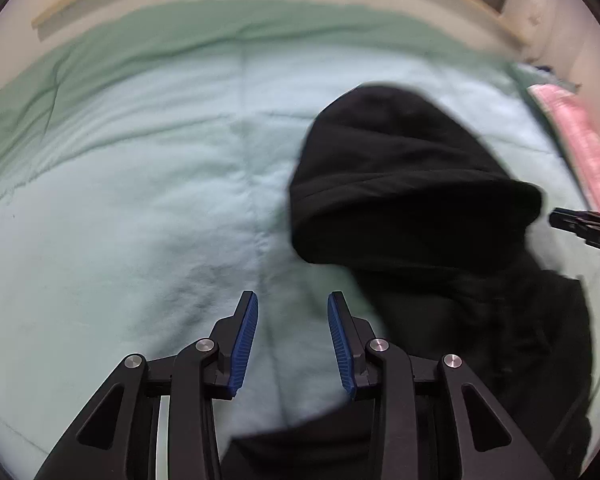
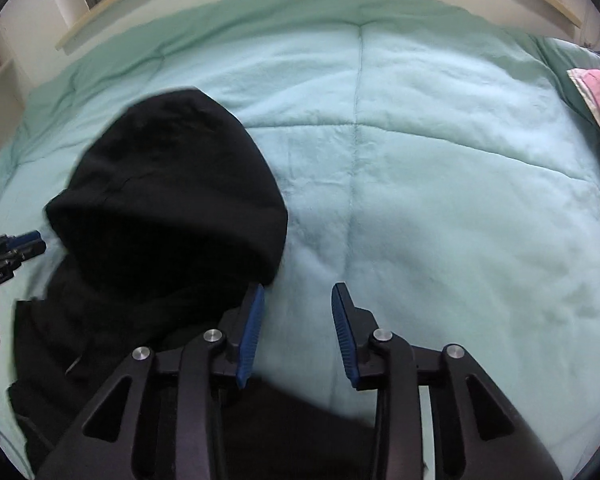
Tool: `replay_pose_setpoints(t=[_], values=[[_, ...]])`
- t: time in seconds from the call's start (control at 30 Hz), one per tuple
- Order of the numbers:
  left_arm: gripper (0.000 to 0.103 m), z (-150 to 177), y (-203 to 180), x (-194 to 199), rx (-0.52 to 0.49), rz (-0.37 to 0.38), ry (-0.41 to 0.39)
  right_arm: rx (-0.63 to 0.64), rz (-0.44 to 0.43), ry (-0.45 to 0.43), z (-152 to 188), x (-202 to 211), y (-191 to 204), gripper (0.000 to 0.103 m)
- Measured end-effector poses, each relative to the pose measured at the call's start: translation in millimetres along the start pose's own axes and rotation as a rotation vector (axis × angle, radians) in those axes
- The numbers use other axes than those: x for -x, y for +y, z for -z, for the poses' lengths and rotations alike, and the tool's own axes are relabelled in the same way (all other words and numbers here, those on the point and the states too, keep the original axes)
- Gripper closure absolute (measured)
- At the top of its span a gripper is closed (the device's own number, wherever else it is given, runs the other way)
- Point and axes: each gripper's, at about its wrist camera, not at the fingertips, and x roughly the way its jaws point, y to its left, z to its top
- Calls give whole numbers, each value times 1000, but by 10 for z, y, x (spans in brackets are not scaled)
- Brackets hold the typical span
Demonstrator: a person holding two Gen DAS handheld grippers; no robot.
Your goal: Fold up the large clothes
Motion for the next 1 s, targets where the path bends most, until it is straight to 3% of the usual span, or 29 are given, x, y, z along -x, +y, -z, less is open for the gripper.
replay_pose_setpoints(t=[0.1, 0.2, 0.27, 0.33, 0.43, 0.57, 0.73, 0.83, 0.9, 1.0], values=[[65, -242, -85, 256, 18, 74, -100, -72, -87, -81, -165, 285, 16, 60], [50, -571, -207, 218, 68, 119, -152, -87, -154, -120, -462, 272, 158, 59], [48, -695, -229, -39, 97, 137, -116, -49, -109, -115, -599, 93, 316, 59], [48, -707, -214, -385, 133, 144, -31, -5, -72, -61, -638, -230, 456, 59], [48, -516, -122, -836, 165, 141, 70, 28, -36, 31, -488, -641, 491, 59], [48, -273, -29, -1048, 211, 175, 73, 36, -37, 61, -265, -1014, 394, 58], [48, -369, -172, -853, 117, 99, 81, 61, -11, 57, -290, -924, 423, 55], [48, -455, -190, -496, 61, 118, 16, 45, -57, 22, -408, -645, 351, 54], [48, -561, -163, -284, 52, 142, -33, 16, -80, -14, -529, -505, 264, 49], [34, -804, -82, -182, 68, 158, -62, -5, -56, -48, -762, -438, 151, 34]])
